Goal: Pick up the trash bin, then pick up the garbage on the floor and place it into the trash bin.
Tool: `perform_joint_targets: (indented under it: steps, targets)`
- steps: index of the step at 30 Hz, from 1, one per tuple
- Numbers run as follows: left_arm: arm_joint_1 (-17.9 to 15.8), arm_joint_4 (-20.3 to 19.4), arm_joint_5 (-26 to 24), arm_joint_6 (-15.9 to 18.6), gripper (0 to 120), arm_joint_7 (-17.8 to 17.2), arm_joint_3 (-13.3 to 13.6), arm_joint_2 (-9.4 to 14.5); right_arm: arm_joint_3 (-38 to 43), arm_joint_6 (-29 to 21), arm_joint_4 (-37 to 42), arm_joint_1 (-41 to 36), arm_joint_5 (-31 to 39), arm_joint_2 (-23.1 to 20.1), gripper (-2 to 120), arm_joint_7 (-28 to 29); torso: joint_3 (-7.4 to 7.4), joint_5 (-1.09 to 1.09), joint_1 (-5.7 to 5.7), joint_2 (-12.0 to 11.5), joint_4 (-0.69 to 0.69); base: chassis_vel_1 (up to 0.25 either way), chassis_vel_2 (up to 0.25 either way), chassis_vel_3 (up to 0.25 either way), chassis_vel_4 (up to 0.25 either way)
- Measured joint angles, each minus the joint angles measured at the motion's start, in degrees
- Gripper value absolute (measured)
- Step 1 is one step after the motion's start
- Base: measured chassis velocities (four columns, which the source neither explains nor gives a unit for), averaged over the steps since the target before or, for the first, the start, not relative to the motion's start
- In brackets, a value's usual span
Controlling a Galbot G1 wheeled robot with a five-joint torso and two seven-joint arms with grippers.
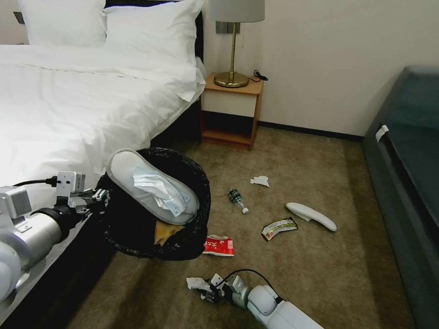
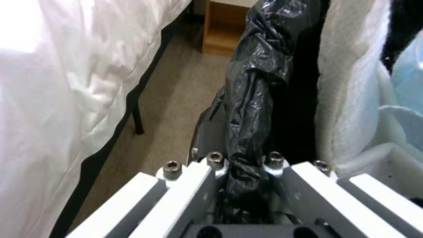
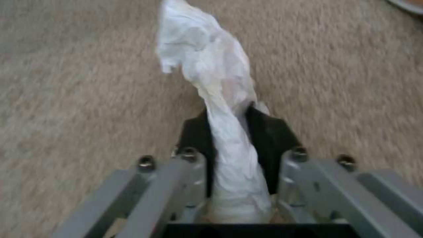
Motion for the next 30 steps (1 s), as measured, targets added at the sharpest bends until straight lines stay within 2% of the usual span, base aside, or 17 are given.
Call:
perform_joint_targets:
  steps: [1,2,4,11,16,20,22,24,26,30]
  targets:
    - [-0.1,0.1,0.3,0.0,1,0.2,0.3,-0.1,0.5,-0.1,1.9,-0.3,-0.1,-0.7,13,0.3,0.0,-0.01,0.0,0.0,-0.02,0.0,0.0,0.0,0.0]
    - [-0.1,0.1,0.3,0.0,1,0.2,0.3,-0.1,0.5,-0.1,1.9,-0.3,-0.1,-0.7,13,0.3,0.0,-0.01,0.0,0.0,-0.02,0.0,0.0,0.0,0.0]
    - [-0.2,0.1,0.5,0.0,1,0.3,0.6,-0.2,1.5,-0.5,5.5,-0.8,-0.1,-1.8,0,0.9,-0.01,-0.01,0.0,0.0,-0.01,0.0,0.0,0.0,0.0]
    - [-0.2,0.2,0.6,0.0,1,0.4,0.5,-0.3,3.3,-1.7,13.3,-2.1,-0.1,-4.5,0,2.3,-0.03,-0.01,0.0,0.0,-0.02,0.0,0.0,0.0,0.0]
    - [0.0,0.0,0.5,0.0,1,0.4,0.2,-0.3,8.6,-3.0,21.8,-4.1,-0.3,-7.4,0,3.1,-0.04,-0.01,-0.01,0.0,-0.02,0.0,0.0,0.0,0.0]
    - [0.1,-0.1,0.5,0.0,1,0.4,0.2,-0.4,10.9,-3.8,25.0,-4.6,0.3,-8.2,0,3.5,-0.04,-0.01,-0.02,0.0,-0.02,0.0,0.0,0.0,0.0]
    - [0.5,-0.3,0.6,0.0,1,0.4,0.2,-0.7,13.5,-4.9,29.6,-4.9,2.6,-9.4,0,4.4,-0.04,-0.01,-0.02,0.0,-0.02,0.0,0.0,0.0,0.0]
    - [0.6,-0.4,0.6,0.0,1,0.4,0.2,-0.8,13.8,-5.1,30.2,-4.9,3.1,-9.5,0,4.6,-0.04,-0.01,-0.02,0.0,-0.02,0.0,0.0,0.0,0.0]
    - [1.2,-0.7,0.7,0.0,1,0.4,0.3,-1.4,15.6,-6.5,34.8,-4.4,6.8,-10.5,0,6.1,-0.04,-0.01,-0.02,0.0,-0.03,0.0,0.0,0.0,0.0]
    - [1.5,-0.7,0.9,0.0,1,0.2,0.2,-1.8,17.4,-8.3,38.6,-3.6,10.5,-11.1,0,6.9,-0.04,-0.01,-0.02,0.0,-0.01,0.0,0.0,0.0,0.0]
